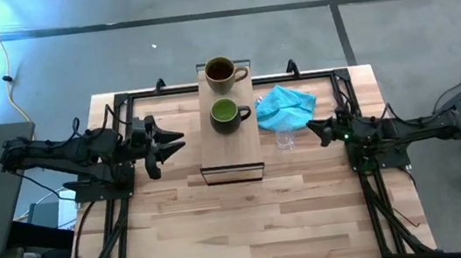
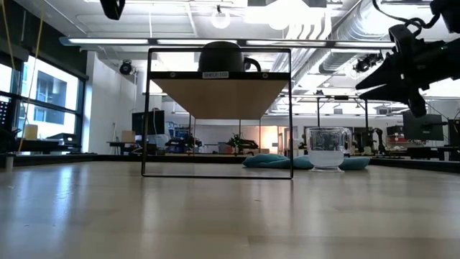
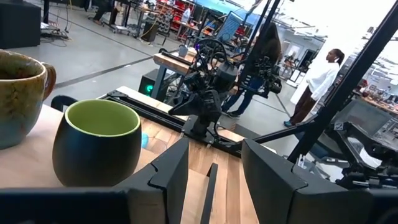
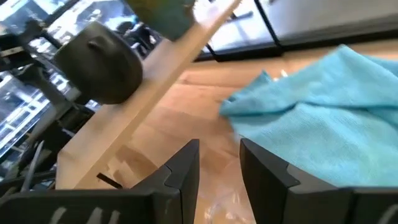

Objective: Stack small to large cups/mugs on shelf
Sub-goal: Put the transparent mug on the shelf

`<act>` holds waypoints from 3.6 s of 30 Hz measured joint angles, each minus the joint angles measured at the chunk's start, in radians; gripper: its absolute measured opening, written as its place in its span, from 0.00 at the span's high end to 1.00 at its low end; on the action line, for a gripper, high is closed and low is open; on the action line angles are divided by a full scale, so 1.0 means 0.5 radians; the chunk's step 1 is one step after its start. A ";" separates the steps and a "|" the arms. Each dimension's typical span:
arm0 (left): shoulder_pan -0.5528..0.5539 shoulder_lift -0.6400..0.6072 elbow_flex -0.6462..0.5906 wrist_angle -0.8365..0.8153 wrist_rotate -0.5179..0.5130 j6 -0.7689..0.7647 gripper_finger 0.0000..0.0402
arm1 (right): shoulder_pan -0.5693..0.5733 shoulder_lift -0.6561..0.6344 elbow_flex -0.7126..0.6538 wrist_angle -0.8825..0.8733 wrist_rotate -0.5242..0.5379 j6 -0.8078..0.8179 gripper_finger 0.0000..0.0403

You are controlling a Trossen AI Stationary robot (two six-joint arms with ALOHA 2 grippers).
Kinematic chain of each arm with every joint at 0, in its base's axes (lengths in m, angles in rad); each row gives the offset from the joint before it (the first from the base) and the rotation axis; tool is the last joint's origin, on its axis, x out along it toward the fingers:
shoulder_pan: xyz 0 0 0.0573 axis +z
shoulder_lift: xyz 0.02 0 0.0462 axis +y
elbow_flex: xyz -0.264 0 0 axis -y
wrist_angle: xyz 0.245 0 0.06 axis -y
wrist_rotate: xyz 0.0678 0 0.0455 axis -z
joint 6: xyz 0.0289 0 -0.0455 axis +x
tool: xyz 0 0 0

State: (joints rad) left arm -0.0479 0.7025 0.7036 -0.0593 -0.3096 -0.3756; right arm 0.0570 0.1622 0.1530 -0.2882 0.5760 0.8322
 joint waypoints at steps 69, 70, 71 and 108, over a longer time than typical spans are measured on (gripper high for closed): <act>0.003 0.001 -0.001 -0.137 0.002 -0.155 0.66 | -0.883 1.143 0.681 -0.148 -1.292 -1.238 0.80; 0.004 0.001 -0.001 -0.137 0.002 -0.157 0.66 | -0.921 1.189 0.704 -0.150 -1.359 -1.288 0.80; 0.004 0.001 -0.001 -0.137 0.002 -0.158 0.66 | -0.953 1.233 0.726 -0.158 -1.422 -1.334 0.80; 0.003 0.001 -0.001 -0.140 0.002 -0.183 0.66 | -1.170 1.904 1.017 -0.611 -1.588 -0.855 0.80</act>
State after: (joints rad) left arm -0.0463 0.7029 0.7033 -0.1295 -0.3088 -0.4670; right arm -0.5279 1.1140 0.6613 -0.5936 -0.2180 0.4049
